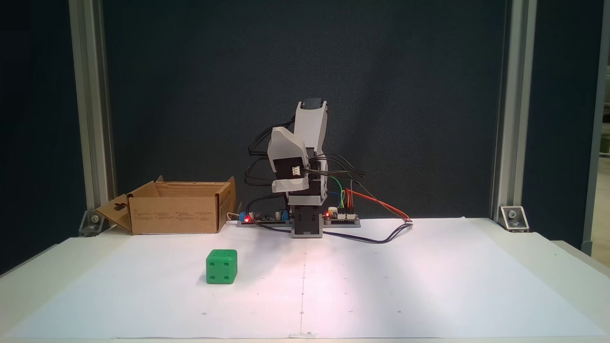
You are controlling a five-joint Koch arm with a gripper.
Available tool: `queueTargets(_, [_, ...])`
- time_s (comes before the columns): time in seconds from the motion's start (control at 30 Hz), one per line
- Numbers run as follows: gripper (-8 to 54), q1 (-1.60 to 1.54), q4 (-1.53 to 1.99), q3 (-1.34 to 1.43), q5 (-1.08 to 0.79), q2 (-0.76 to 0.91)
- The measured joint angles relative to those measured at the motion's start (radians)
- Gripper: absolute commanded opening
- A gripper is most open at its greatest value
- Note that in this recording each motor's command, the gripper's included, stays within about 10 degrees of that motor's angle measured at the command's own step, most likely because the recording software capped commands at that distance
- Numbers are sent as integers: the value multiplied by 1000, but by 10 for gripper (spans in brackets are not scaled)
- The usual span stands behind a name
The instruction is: Grasp a green dice and put it in the bin.
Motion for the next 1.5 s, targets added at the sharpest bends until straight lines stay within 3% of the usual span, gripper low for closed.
queueTargets(0.3, [430, -8, 91, 0, -15, 0])
queueTargets(0.47, [431, -12, 394, -86, -23, 2])
queueTargets(1.13, [440, 166, 1740, -968, -38, -9])
queueTargets(1.5, [459, 397, 2427, -1416, -368, -402])
